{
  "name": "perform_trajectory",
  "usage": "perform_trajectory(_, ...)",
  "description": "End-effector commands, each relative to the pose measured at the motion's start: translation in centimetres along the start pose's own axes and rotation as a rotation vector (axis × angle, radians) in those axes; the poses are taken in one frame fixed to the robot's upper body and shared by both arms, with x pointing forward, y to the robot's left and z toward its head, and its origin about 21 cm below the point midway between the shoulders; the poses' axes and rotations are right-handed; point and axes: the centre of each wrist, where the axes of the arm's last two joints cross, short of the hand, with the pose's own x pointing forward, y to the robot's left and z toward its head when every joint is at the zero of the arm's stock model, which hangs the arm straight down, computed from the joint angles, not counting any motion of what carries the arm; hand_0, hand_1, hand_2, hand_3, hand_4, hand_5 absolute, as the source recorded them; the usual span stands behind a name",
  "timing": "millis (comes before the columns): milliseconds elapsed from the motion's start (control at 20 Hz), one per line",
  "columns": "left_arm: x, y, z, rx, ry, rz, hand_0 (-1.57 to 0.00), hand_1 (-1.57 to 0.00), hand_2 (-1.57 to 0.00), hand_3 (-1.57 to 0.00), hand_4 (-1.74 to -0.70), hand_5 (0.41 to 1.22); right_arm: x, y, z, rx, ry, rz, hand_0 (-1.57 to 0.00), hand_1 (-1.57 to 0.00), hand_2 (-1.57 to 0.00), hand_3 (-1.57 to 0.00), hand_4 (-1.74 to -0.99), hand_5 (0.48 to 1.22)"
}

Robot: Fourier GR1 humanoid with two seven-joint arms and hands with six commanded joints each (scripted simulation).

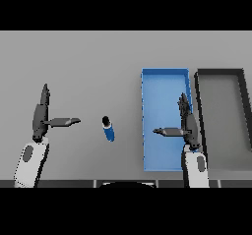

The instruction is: Pick up the blue pipe and place it into the blue bin.

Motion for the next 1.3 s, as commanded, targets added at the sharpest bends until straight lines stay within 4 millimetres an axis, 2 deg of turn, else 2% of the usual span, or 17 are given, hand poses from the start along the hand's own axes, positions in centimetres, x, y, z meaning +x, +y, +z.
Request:
perform_trajectory(0,0.0,0.0,0.0,0.001,-0.005,0.000,0.00,0.00,0.00,0.00,-0.97,0.593,0.0,0.0,0.0,-0.001,0.000,-0.001,0.00,0.00,0.00,0.00,-1.205,0.629)
perform_trajectory(250,0.0,0.5,0.2,0.003,-0.015,0.002,0.00,0.00,0.00,0.00,-0.97,0.593,0.0,0.5,0.0,0.004,-0.004,0.000,0.00,0.00,0.00,0.00,-1.205,0.629)
perform_trajectory(300,-0.8,1.9,0.9,-0.115,-0.037,-0.073,0.00,0.00,0.00,0.00,-0.97,0.593,0.4,-0.9,0.9,0.030,-0.093,0.140,0.00,0.00,0.00,0.00,-1.205,0.629)
perform_trajectory(400,-1.2,4.0,1.0,-0.223,-0.056,-0.150,0.00,0.00,0.00,0.00,-0.96,0.590,1.0,-1.6,2.1,0.074,-0.142,0.268,0.00,0.00,0.00,0.00,-1.197,0.627)
perform_trajectory(500,-1.3,4.5,0.9,-0.275,-0.063,-0.172,0.00,0.00,0.00,0.00,-0.96,0.592,1.3,-1.4,2.8,0.097,-0.138,0.303,0.00,0.00,0.00,0.00,-1.193,0.622)
perform_trajectory(650,-1.3,4.4,1.3,-0.333,-0.078,-0.147,0.00,0.00,0.00,0.00,-0.96,0.593,1.5,-1.5,2.7,0.093,-0.122,0.312,0.00,0.00,0.00,0.00,-1.203,0.625)
perform_trajectory(700,-1.2,4.9,1.5,-0.355,-0.084,-0.141,0.00,0.00,0.00,0.00,-0.97,0.594,1.5,-1.3,2.7,0.094,-0.118,0.315,0.00,0.00,0.00,0.00,-1.197,0.621)
perform_trajectory(900,-0.5,4.1,2.9,-0.527,-0.090,-0.169,0.00,0.00,0.00,0.00,-1.03,0.549,1.9,-1.7,2.2,0.099,-0.131,0.319,0.00,0.00,0.00,0.00,-1.179,0.616)
perform_trajectory(1100,-0.4,0.6,4.6,-0.691,-0.044,-0.160,0.00,0.00,0.00,0.00,-1.11,0.497,1.7,-1.6,2.6,0.107,-0.121,0.334,0.00,0.00,0.00,0.00,-1.164,0.617)
perform_trajectory(1250,-0.7,-1.4,5.3,-0.748,-0.017,-0.193,0.00,0.00,0.00,0.00,-1.14,0.464,2.1,-1.5,2.9,0.106,-0.130,0.309,0.00,0.00,0.00,0.00,-1.189,0.619)
